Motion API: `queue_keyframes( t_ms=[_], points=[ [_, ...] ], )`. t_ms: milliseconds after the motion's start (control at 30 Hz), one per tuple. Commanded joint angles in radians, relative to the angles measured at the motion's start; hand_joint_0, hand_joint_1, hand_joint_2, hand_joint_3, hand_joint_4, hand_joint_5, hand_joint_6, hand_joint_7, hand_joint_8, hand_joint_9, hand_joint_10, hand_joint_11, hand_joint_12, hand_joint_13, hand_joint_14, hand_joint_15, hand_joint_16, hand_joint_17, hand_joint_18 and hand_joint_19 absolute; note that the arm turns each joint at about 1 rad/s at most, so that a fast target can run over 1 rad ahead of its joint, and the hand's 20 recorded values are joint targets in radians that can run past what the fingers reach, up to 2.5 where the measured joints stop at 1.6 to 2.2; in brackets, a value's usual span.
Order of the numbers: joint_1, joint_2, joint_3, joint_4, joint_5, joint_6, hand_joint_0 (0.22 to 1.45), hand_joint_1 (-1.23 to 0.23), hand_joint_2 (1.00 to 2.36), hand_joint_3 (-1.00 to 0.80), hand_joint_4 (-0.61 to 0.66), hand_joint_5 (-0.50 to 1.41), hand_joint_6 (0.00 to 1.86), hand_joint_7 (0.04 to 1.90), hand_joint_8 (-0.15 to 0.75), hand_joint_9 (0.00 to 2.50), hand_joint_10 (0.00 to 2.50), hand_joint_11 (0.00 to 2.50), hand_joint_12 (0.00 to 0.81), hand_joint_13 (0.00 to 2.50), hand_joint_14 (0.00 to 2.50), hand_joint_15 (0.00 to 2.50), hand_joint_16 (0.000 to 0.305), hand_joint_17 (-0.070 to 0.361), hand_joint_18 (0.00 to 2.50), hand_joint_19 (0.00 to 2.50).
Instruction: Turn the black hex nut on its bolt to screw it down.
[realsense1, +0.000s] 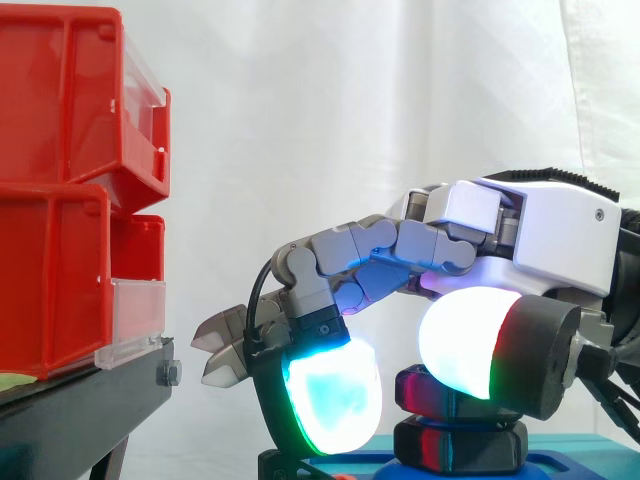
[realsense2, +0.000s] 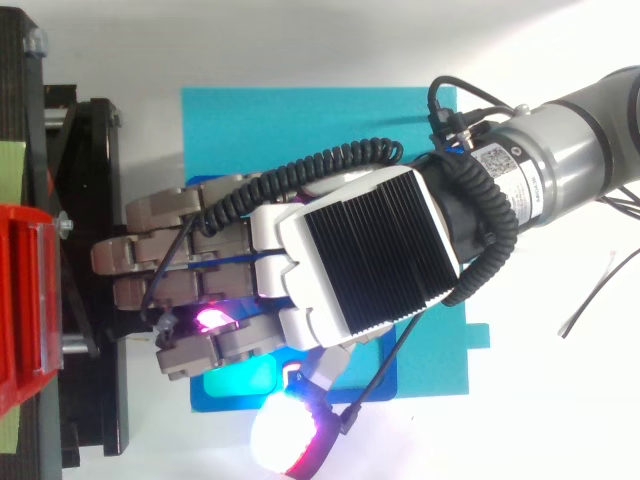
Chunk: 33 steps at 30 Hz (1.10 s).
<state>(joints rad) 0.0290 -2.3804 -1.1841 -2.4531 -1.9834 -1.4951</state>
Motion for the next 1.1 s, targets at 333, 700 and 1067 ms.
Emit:
queue_keyframes(
  t_ms=[333, 700, 1067],
  points=[
    [0.002, 0.000, 0.000, 0.002, -0.002, -0.001, 0.50, -0.19, 1.00, -0.50, 0.13, -0.01, 0.59, 1.49, 0.251, 0.77, 0.00, 0.07, 0.317, 0.58, 0.00, 0.02, 0.054, 0.122, 0.57, 0.28],
    [-0.009, 0.000, 0.000, 0.010, -0.020, -0.001, 0.50, -0.19, 1.00, -0.50, 0.13, -0.03, 0.73, 1.31, 0.254, 0.82, 0.00, 0.10, 0.313, 0.62, 0.00, 0.06, 0.055, 0.123, 0.58, 0.28],
    [-0.020, 0.001, 0.005, 0.010, -0.058, 0.001, 0.50, -0.20, 1.00, -0.50, 0.13, -0.03, 0.76, 1.27, 0.256, 0.85, 0.00, 0.12, 0.314, 0.65, 0.00, 0.11, 0.054, 0.122, 0.57, 0.28]
  ],
)
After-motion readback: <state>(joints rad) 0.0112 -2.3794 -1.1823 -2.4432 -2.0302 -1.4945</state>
